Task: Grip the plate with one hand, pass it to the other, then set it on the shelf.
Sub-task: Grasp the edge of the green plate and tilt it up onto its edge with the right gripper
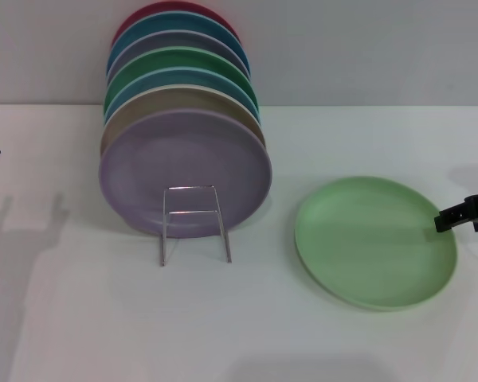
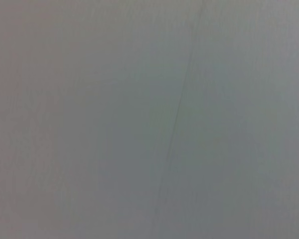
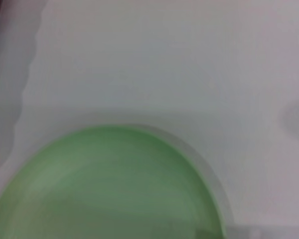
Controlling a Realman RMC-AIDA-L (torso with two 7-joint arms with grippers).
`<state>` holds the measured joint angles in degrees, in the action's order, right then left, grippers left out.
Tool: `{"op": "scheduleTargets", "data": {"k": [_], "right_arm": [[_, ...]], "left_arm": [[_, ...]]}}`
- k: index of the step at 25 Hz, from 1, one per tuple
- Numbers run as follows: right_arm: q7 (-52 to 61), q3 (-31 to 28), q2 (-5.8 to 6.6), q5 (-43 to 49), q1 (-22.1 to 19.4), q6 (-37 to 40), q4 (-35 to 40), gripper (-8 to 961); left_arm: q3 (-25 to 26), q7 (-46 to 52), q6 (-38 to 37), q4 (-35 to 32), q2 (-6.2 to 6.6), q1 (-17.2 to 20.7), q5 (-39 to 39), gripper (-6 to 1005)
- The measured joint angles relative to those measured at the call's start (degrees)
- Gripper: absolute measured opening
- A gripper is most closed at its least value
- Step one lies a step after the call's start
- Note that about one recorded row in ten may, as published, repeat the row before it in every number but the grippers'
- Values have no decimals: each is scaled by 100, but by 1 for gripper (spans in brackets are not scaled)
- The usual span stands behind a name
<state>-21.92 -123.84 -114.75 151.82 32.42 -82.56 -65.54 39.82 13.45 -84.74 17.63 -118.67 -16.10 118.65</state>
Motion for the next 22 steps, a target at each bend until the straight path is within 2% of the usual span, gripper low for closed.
{"op": "scheduleTargets", "data": {"k": [22], "right_arm": [[-33, 35, 15, 217, 263, 330, 588, 701]], "left_arm": [[0, 0, -8, 5, 2, 1, 0, 828]]}}
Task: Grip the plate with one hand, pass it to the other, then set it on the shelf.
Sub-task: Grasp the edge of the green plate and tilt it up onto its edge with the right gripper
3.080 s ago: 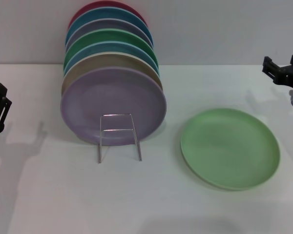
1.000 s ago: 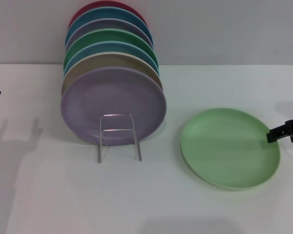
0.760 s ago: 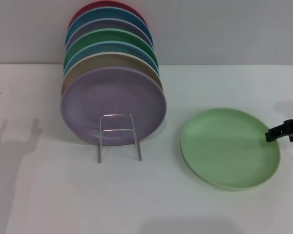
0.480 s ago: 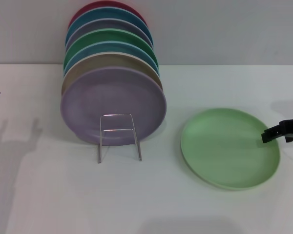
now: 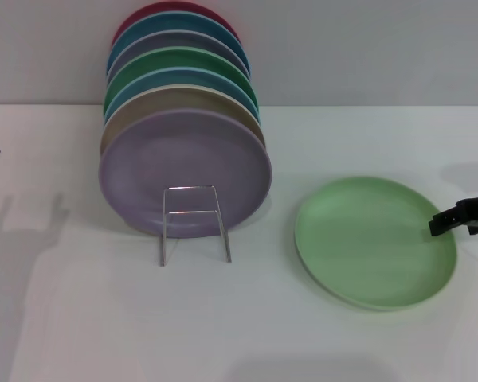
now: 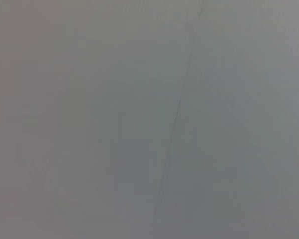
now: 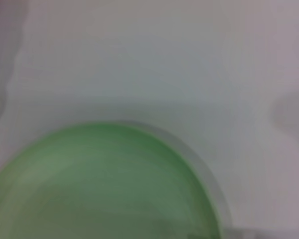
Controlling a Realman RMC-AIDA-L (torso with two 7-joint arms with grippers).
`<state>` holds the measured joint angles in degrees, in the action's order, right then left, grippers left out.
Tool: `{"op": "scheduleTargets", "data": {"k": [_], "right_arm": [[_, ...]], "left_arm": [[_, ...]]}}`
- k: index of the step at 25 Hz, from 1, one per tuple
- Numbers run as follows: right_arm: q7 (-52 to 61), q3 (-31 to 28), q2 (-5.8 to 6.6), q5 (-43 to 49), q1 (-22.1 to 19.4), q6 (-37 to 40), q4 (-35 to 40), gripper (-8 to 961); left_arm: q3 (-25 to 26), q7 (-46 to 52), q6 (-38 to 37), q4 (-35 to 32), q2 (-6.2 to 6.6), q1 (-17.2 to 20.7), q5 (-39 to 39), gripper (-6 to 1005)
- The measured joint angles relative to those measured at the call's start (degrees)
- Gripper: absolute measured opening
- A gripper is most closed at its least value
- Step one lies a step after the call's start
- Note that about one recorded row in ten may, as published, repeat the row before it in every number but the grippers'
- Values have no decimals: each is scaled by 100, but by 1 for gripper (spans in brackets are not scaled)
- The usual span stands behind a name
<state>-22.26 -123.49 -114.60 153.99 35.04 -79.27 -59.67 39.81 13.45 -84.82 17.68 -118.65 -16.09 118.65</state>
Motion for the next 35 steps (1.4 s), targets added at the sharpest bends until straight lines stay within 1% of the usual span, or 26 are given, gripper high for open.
{"op": "scheduleTargets", "data": {"k": [5, 11, 16, 35], "right_arm": [[-2, 0, 0, 1, 29, 55, 85, 700], [-3, 0, -1, 8, 36, 98, 134, 582], [-9, 0, -1, 8, 46, 113, 139, 369], [-20, 15, 8, 8, 73, 205, 314, 371]], "left_arm": [[0, 0, 1, 5, 0, 1, 0, 828], [0, 0, 1, 8, 0, 1, 0, 828], [0, 0, 1, 8, 0, 6, 0, 828], [0, 6, -41, -32, 0, 20, 0, 827]]}}
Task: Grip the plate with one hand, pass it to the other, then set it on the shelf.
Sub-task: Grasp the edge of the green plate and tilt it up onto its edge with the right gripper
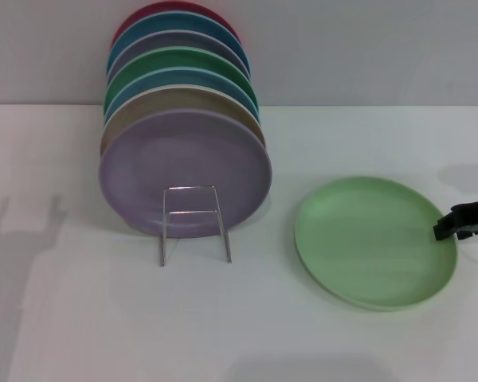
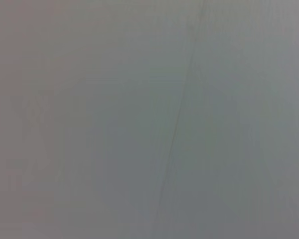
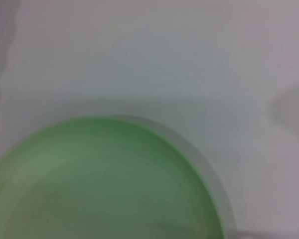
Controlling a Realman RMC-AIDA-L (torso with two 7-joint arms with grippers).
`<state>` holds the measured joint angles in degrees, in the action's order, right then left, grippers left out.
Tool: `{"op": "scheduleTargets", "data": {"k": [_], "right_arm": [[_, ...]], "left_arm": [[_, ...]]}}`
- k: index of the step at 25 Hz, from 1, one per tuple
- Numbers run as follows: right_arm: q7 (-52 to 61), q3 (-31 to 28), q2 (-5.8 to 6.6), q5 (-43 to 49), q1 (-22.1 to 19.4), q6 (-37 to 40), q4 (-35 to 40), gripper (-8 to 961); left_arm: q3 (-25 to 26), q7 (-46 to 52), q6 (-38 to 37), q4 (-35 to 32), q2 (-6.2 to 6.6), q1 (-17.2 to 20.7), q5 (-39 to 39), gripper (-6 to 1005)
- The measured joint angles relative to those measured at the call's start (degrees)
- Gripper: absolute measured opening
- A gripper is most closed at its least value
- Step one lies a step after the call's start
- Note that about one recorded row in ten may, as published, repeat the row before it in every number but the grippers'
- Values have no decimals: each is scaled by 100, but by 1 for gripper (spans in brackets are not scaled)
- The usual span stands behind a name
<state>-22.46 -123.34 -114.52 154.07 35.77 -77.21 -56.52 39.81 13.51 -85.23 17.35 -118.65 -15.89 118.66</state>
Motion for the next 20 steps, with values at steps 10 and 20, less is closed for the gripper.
{"op": "scheduleTargets", "data": {"k": [10, 20], "right_arm": [[-4, 13, 1, 0, 26, 30, 65, 236], [-68, 12, 1, -13, 39, 57, 73, 237]], "left_arm": [[0, 3, -20, -4, 0, 35, 0, 827], [0, 3, -20, -12, 0, 42, 0, 827]]}}
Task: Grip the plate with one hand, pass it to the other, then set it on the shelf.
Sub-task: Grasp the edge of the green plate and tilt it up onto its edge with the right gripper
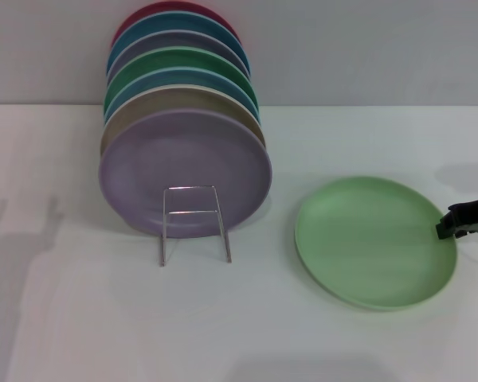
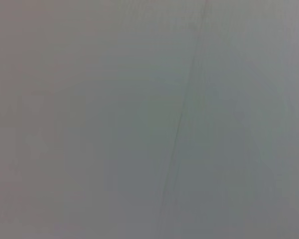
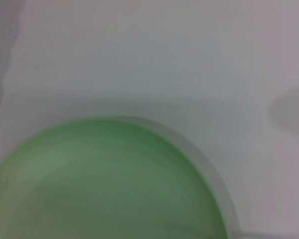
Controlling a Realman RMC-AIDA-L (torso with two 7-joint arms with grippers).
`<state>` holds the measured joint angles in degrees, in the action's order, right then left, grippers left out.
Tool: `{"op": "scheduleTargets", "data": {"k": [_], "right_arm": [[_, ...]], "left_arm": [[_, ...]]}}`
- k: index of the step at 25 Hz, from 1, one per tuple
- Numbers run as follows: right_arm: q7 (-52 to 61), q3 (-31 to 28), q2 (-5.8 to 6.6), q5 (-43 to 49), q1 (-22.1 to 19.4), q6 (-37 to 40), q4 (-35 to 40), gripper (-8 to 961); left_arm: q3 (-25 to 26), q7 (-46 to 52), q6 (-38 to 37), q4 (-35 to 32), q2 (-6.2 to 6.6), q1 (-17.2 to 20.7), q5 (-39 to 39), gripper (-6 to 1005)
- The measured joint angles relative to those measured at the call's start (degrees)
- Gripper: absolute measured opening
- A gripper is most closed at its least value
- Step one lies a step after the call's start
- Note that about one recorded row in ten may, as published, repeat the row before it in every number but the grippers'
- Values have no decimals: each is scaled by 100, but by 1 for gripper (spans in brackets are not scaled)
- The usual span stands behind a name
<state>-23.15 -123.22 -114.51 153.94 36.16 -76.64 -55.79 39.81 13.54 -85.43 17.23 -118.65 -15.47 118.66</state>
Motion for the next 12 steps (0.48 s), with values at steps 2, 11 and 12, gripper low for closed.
{"op": "scheduleTargets", "data": {"k": [2, 11, 12], "right_arm": [[-17, 0, 0, -1, 0, 3, 0, 237], [-24, 29, 6, 6, 24, 11, 47, 122], [-23, 36, 8, 9, 34, 10, 70, 123]], "left_arm": [[0, 0, 0, 2, 0, 0, 0, 827], [0, 0, -8, 17, 0, 7, 0, 827], [0, 0, -9, 16, 0, 7, 0, 827]]}}
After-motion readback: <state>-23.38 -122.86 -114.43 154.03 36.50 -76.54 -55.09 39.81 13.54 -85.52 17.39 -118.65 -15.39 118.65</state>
